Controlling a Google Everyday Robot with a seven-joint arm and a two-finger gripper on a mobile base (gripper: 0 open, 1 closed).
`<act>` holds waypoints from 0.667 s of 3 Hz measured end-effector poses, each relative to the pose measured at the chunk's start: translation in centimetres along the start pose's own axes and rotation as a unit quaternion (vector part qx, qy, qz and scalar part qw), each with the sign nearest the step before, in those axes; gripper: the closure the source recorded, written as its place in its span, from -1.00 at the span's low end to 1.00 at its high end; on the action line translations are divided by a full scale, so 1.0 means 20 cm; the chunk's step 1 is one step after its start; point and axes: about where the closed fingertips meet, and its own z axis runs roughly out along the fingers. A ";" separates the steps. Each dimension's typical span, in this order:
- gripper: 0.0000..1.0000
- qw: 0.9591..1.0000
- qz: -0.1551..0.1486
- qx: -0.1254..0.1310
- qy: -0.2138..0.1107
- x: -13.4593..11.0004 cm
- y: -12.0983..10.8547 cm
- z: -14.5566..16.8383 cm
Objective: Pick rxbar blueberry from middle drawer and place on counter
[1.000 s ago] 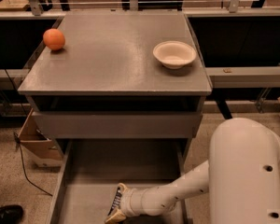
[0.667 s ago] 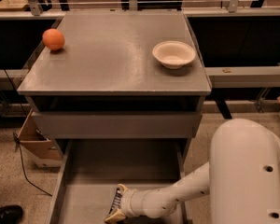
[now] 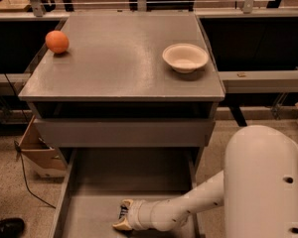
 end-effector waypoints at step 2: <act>1.00 0.999 -0.026 0.037 -0.011 -0.10 -0.02 -0.24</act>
Offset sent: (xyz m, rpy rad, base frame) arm -0.0089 -0.0400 0.0849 -0.0217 -0.1569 -0.0309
